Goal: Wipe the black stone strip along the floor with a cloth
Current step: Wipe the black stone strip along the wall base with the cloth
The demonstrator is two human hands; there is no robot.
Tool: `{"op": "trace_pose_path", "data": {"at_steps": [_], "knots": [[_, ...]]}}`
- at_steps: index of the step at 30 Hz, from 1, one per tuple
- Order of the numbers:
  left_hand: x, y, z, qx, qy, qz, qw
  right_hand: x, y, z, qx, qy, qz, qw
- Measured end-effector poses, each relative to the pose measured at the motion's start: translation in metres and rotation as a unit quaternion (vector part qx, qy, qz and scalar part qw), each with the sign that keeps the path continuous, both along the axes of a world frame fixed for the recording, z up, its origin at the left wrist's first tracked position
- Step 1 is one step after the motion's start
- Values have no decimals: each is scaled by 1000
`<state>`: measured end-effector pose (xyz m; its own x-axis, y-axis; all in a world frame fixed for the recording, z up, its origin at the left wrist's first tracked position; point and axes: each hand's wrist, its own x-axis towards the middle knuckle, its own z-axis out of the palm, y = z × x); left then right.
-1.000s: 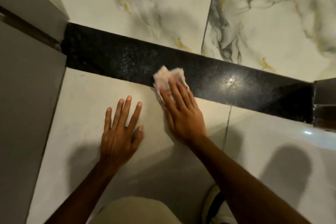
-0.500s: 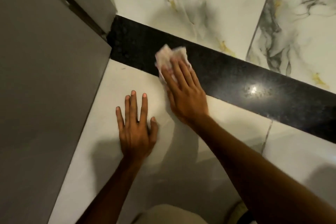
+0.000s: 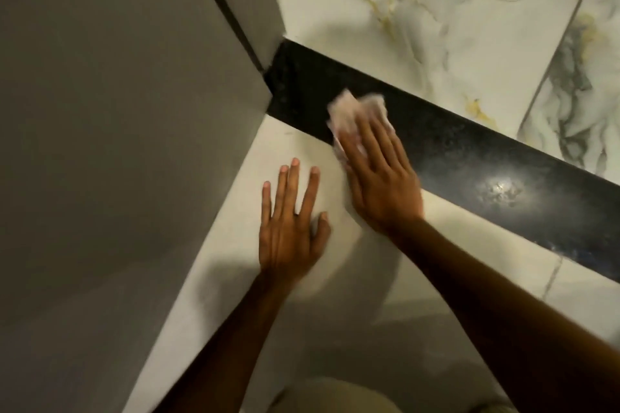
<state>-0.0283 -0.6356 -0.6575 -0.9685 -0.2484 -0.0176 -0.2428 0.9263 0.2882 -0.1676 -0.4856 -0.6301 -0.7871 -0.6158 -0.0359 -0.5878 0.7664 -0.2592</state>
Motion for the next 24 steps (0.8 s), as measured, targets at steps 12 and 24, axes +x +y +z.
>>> {"op": "trace_pose_path", "data": {"at_steps": [12, 24], "knots": [[-11, -20, -3, 27, 42, 17, 999, -69, -113, -6, -14, -29, -87, 996], [-11, -22, -3, 29, 53, 7, 998, -83, -111, -2, -8, -26, -91, 995]]}}
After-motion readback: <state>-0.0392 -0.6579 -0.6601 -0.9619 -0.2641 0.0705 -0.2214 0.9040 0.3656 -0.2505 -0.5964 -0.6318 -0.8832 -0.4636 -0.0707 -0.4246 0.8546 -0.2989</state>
